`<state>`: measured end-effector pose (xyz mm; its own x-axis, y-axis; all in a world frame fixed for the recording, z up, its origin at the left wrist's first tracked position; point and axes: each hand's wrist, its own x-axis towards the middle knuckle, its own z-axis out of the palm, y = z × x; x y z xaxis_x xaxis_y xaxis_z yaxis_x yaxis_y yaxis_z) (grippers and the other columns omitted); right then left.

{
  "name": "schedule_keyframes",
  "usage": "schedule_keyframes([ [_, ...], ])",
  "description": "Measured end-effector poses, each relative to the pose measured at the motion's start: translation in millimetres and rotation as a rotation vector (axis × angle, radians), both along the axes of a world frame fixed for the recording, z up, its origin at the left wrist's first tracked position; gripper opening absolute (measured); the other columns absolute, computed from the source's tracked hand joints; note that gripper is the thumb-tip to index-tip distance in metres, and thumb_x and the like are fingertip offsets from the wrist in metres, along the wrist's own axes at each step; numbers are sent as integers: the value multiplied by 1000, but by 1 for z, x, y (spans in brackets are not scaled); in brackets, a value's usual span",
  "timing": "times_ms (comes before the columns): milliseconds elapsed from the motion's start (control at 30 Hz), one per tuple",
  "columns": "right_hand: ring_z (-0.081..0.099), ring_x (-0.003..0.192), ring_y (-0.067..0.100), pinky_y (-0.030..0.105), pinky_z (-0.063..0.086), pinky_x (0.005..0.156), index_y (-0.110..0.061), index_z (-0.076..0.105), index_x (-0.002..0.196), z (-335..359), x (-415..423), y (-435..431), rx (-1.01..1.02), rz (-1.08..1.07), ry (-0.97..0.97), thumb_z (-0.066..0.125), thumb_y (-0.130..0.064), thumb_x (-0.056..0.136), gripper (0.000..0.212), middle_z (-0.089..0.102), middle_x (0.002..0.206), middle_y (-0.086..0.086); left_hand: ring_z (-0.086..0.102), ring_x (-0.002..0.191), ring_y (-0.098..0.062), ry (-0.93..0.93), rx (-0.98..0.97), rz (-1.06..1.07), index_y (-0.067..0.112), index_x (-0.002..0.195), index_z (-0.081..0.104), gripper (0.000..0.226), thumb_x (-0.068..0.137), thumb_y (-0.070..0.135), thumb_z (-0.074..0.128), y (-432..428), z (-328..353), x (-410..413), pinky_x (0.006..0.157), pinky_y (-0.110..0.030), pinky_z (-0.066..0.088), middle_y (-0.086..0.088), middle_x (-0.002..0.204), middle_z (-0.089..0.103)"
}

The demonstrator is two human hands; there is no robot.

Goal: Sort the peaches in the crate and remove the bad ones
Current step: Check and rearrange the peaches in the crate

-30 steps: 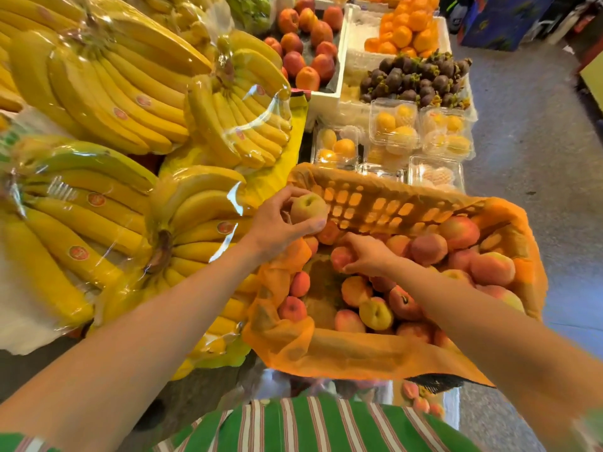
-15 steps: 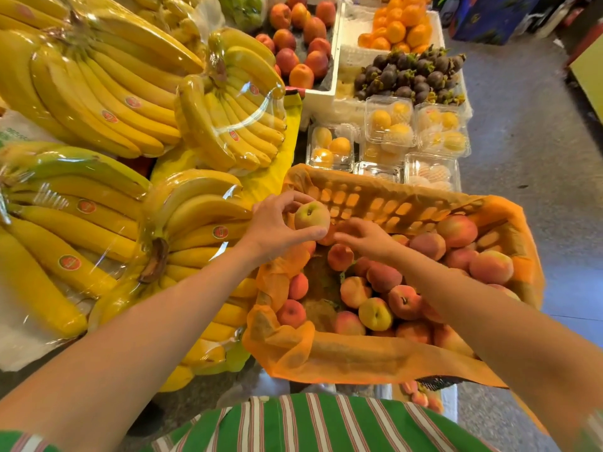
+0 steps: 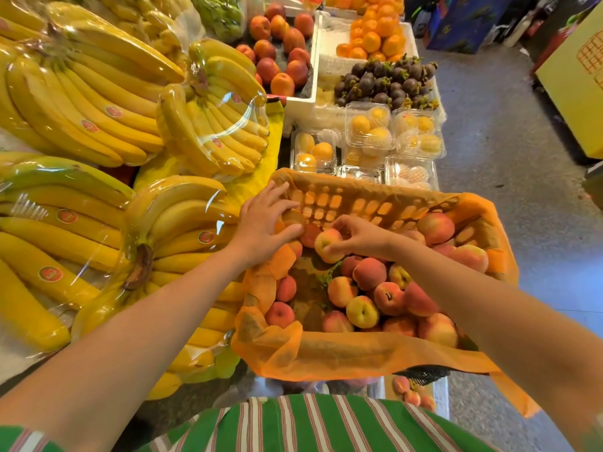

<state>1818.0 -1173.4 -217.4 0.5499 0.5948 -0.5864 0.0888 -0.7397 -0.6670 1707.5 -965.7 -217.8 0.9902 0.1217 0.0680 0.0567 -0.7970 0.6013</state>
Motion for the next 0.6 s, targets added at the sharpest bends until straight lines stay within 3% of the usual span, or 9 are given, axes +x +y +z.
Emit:
schedule_keyframes([
  [133,51,108,19,30,45,88,-18,48,133,-27,-14,10,-147,286,-220,76,-33,81,62,51,119,3,3,149,-18,18,-11,-51,25,137,48,54,88,44,55,5,-12,-4,117,-51,15,0,160,17],
  [333,54,105,31,38,45,75,-23,47,136,-67,-30,24,-278,715,-591,70,-31,81,60,52,117,11,5,149,-17,-6,-34,-50,23,134,52,52,86,43,49,7,-18,-4,117,-53,19,0,159,20],
  [433,56,104,32,34,40,69,-20,49,136,-79,-34,23,-271,739,-634,65,-29,85,54,54,117,11,5,149,-17,-8,-50,-55,23,134,52,51,87,41,49,8,-18,-5,117,-53,20,0,159,20],
  [500,56,104,31,35,42,73,-18,51,134,-83,-34,21,-234,690,-601,64,-30,85,51,55,116,12,5,149,-16,-17,-73,-60,23,133,52,49,87,39,50,9,-19,-5,118,-51,19,0,159,21],
  [600,55,100,23,29,39,76,-14,60,122,-73,-39,22,-45,610,-502,69,-38,84,46,58,111,8,5,149,-14,-25,-123,-59,23,133,53,47,88,37,50,10,-20,-5,119,-46,17,2,159,21],
])
